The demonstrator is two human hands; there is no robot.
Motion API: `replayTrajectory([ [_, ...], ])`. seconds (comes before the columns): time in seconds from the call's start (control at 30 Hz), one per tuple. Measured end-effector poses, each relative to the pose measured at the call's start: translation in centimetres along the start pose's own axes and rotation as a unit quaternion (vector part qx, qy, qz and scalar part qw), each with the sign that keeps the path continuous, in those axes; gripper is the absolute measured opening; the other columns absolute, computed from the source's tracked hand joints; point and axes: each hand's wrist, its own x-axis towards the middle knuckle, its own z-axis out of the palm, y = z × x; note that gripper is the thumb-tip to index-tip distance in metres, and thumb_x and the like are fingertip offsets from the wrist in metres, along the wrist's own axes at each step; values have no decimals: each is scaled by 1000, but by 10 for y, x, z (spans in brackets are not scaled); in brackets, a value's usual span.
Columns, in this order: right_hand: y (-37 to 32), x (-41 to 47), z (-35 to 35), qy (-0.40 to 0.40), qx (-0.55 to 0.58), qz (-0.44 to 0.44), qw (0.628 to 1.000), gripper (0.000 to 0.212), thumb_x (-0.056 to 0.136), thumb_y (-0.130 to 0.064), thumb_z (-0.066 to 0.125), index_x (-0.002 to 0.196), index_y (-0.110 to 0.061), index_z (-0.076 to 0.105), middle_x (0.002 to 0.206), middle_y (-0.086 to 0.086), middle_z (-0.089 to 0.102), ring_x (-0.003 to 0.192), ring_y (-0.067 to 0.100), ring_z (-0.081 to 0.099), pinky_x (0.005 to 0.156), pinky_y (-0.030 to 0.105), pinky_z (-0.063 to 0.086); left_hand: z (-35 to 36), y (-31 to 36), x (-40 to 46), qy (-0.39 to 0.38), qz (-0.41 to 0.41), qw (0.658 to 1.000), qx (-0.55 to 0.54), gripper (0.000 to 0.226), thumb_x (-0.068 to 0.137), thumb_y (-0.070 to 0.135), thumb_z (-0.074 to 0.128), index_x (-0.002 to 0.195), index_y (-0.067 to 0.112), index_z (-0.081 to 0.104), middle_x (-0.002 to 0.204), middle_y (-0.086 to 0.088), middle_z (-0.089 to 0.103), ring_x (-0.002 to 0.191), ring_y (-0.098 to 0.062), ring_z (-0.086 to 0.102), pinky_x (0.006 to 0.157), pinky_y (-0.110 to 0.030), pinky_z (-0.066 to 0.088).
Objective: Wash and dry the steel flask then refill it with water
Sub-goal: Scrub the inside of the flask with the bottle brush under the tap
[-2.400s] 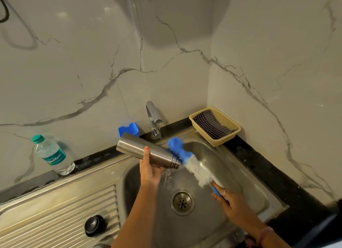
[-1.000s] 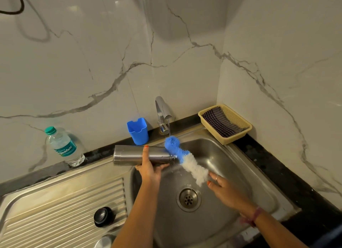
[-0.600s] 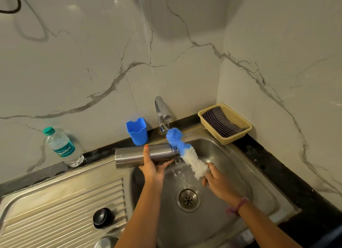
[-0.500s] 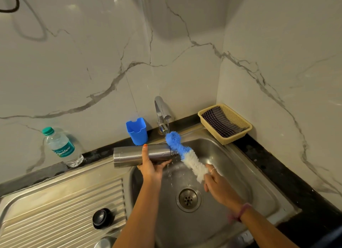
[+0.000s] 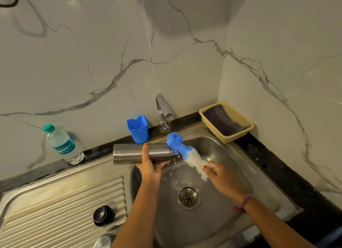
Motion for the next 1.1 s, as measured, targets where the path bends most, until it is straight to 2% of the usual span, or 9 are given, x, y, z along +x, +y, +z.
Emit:
replayTrajectory([
  [0.1,3,3,-7,3,-4,12,1000,38,101,-35,41,134,-17,50,107,-2,62,87,8,53,71,17,42,-2,0,-1,-3,-3,1000,7,86,82,26,77,151,29,26,141,-13,50,128,-41,51,92,-75,43],
  [0.27,-10,16,-4,34,-28,3,999,39,100,-40,39,134,-23,51,110,0,66,93,13,60,81,29,49,2,-9,-6,-15,-3,1000,14,86,83,23,77,151,30,25,139,-12,51,126,-41,53,89,-75,45],
  [0.43,-8,3,-8,21,-48,-8,999,39,100,-36,43,134,-19,51,114,2,66,91,11,58,78,24,47,5,-3,0,-1,15,1000,-4,85,86,22,75,152,30,22,130,-9,52,125,-38,54,97,-73,42],
  [0.53,-10,5,-16,13,-40,10,999,39,101,-35,41,135,-17,49,115,2,64,88,8,53,71,19,41,3,-3,-1,0,13,1000,4,85,84,23,76,152,29,23,137,-10,52,124,-38,55,95,-72,44],
  [0.63,-16,15,-11,24,-43,8,999,39,101,-40,39,134,-22,49,113,-1,65,91,11,58,75,25,48,3,-10,-6,4,-2,1000,5,86,85,22,75,152,28,23,139,-13,51,124,-38,55,97,-71,44],
  [0.73,-20,14,-6,18,-57,-1,998,40,101,-39,39,135,-21,48,114,2,65,89,12,59,72,24,47,4,-13,-8,3,-2,1000,2,85,85,23,75,152,28,23,137,-11,53,124,-38,55,96,-70,45],
  [0.8,-16,8,-7,7,-51,-1,999,41,100,-39,40,136,-20,48,115,2,65,91,12,59,77,26,49,4,-8,-7,5,3,1000,1,86,86,23,74,153,29,21,131,-10,53,124,-38,55,96,-70,45],
  [0.97,-10,10,-18,-10,-48,28,998,37,100,-38,41,129,-18,53,104,-2,64,89,12,59,74,26,45,0,-3,-5,3,6,1000,9,82,87,22,73,151,27,22,137,-13,52,124,-38,55,97,-69,44],
  [1.1,-26,22,-13,-2,-66,19,998,38,100,-41,39,129,-22,53,110,1,65,92,14,58,78,30,45,0,-10,-11,-6,4,1000,13,80,88,21,72,151,28,23,128,-12,53,124,-38,55,97,-69,46],
])
